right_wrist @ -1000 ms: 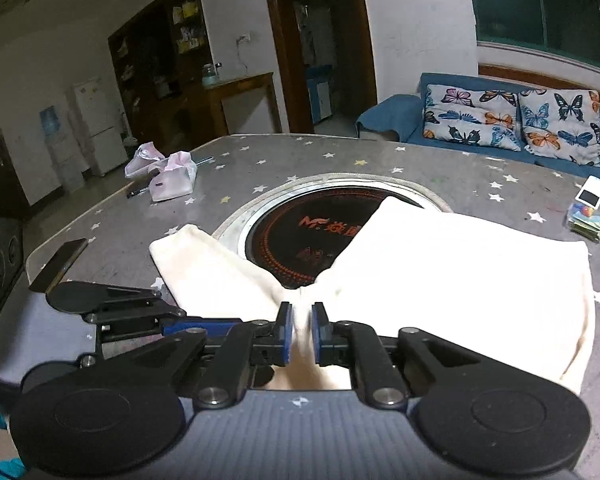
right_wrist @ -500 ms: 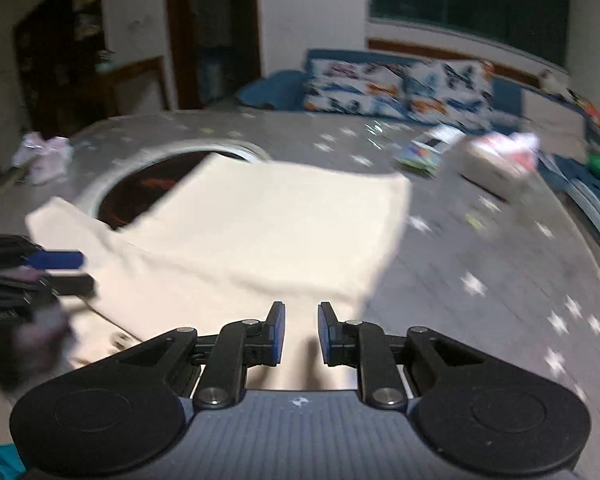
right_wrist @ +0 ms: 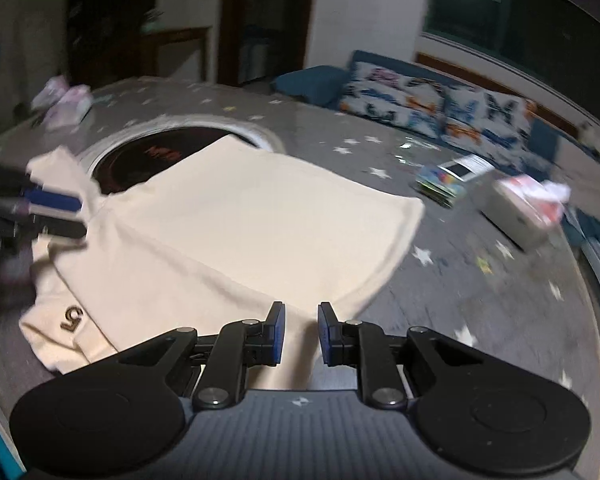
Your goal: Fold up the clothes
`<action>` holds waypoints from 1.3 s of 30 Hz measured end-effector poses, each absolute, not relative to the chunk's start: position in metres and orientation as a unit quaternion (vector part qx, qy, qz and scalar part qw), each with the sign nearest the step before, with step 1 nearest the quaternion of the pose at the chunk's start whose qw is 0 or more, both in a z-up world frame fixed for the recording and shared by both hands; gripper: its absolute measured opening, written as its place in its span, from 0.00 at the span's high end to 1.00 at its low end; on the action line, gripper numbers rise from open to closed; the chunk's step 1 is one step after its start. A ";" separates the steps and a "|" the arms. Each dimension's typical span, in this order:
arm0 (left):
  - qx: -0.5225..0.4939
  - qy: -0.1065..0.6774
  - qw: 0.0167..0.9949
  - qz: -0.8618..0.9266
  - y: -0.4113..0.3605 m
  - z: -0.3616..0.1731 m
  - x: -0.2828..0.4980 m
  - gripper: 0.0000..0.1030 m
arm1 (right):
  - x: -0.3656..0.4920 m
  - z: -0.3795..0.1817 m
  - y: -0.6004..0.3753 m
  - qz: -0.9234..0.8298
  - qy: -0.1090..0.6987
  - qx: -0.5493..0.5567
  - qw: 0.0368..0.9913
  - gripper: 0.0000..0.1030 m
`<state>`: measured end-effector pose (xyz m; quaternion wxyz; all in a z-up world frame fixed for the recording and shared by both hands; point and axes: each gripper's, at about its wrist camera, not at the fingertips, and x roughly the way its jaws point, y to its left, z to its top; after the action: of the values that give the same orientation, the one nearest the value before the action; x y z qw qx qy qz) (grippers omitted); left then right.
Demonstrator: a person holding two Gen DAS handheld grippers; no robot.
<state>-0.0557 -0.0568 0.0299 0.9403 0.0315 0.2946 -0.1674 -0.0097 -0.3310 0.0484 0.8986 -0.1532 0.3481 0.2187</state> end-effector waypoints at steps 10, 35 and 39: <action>0.021 0.307 0.942 -0.133 -0.034 0.026 -0.041 0.62 | 0.017 0.040 -0.321 0.302 0.378 -0.225 0.846 0.73; 0.022 0.317 0.941 -0.113 -0.029 0.027 -0.037 0.60 | 0.003 0.057 -0.358 0.281 0.372 -0.189 0.864 0.93; 0.025 0.295 0.943 -0.154 -0.046 0.040 -0.049 0.61 | -0.023 0.063 -0.354 0.290 0.365 -0.178 0.866 0.93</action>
<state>-0.0486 -0.0456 0.0397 0.9428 0.0250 0.2946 -0.1536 -0.0229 -0.3539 0.0628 0.8664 -0.1782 0.3653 0.2900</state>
